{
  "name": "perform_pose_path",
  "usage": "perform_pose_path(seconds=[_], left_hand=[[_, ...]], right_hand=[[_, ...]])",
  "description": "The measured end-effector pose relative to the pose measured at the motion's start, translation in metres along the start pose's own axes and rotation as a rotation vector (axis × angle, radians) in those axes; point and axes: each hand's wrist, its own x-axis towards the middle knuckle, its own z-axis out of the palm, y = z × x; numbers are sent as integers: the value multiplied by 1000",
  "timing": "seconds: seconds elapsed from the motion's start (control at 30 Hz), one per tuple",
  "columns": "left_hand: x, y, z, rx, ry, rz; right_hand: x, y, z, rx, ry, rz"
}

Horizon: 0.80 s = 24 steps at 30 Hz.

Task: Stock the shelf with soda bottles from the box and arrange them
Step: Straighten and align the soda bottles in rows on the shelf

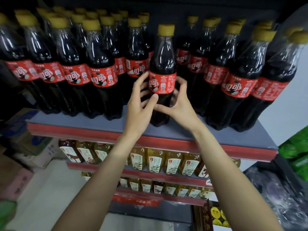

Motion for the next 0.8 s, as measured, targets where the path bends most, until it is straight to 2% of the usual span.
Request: perform_pose_path(seconds=[0.07, 0.13, 0.23, 0.33, 0.67, 0.8], left_hand=[[-3, 1, -12, 7, 41, 5], [-6, 2, -20, 53, 133, 19], [-10, 4, -24, 233, 260, 117], [-10, 3, -27, 433, 317, 215], [-5, -7, -47, 804, 354, 247], [-5, -8, -51, 786, 339, 243]], right_hand=[[6, 1, 7, 36, -75, 11], [9, 2, 14, -86, -88, -55], [11, -1, 24, -290, -75, -139], [14, -8, 39, -274, -50, -176], [11, -9, 72, -358, 139, -230], [12, -11, 76, -354, 143, -206]])
